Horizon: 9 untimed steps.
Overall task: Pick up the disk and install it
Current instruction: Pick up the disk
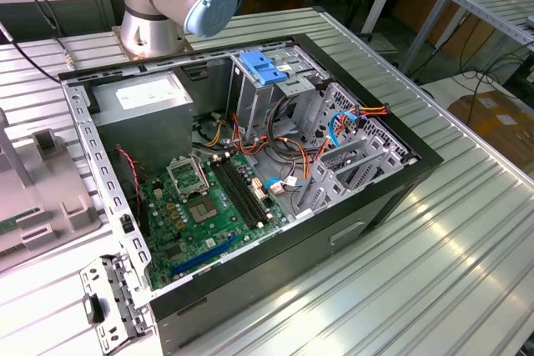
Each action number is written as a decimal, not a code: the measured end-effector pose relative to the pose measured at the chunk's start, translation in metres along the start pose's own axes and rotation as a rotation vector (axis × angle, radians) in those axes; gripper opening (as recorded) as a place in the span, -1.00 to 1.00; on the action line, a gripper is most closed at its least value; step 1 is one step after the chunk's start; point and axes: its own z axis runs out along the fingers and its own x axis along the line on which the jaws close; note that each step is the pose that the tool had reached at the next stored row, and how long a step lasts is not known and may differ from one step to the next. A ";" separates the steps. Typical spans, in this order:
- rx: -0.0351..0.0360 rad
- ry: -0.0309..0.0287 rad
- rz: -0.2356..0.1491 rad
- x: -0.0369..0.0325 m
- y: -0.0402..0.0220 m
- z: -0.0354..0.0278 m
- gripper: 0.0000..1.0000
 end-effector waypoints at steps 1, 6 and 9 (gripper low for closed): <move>0.0002 0.0000 0.000 0.0000 0.0000 -0.0007 -0.26; 0.0001 0.0000 0.000 -0.0002 0.0001 -0.0032 -0.26; 0.0002 0.0000 0.000 -0.0002 0.0001 -0.0046 -0.26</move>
